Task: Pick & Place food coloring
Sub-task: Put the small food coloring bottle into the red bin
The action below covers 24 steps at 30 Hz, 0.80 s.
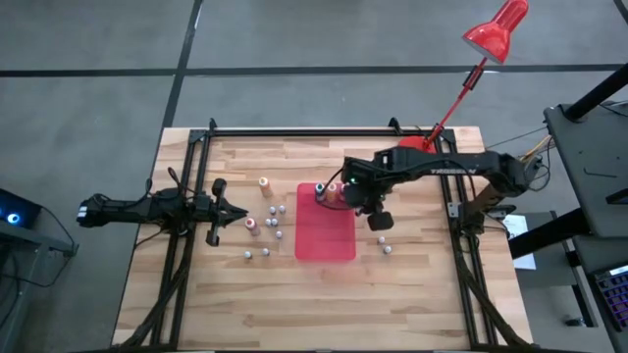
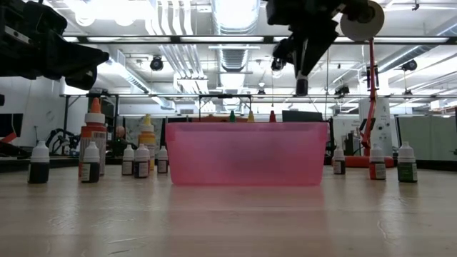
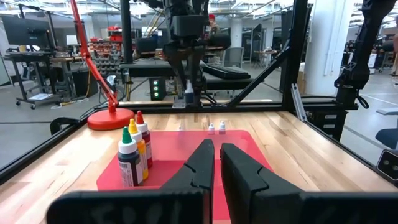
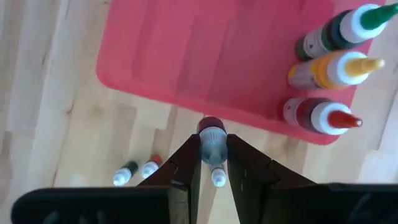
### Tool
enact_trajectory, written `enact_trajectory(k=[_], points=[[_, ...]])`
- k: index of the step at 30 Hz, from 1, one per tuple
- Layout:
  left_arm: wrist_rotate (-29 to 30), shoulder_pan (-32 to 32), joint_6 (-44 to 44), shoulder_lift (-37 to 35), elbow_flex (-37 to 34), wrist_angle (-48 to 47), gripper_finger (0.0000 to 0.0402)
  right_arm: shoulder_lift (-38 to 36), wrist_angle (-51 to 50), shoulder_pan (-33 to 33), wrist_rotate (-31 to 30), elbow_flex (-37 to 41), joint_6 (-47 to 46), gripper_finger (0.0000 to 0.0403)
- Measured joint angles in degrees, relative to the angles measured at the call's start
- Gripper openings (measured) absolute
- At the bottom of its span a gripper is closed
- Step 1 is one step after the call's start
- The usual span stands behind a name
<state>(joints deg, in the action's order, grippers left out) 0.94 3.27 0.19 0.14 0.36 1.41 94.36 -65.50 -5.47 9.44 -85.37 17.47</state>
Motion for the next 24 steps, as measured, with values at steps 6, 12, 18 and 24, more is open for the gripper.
enact_trajectory(k=[6,12,18,24], points=[[0.0,0.0,0.0,0.0,0.0,0.0,0.0003,4.2,-0.4,0.0,0.0,-5.0,3.7,0.0059],[0.0,0.0,0.0,0.0,0.0,0.0,0.0003,8.4,-0.3,0.0,0.0,-9.5,7.9,0.0059],[0.0,0.0,0.0,0.0,0.0,0.0,0.0003,12.9,-0.4,0.0,-0.2,-14.2,13.4,0.0059],[0.0,0.0,0.0,0.0,0.0,0.0,0.0003,17.2,-0.6,0.0,-0.4,-19.0,22.3,0.0059]])
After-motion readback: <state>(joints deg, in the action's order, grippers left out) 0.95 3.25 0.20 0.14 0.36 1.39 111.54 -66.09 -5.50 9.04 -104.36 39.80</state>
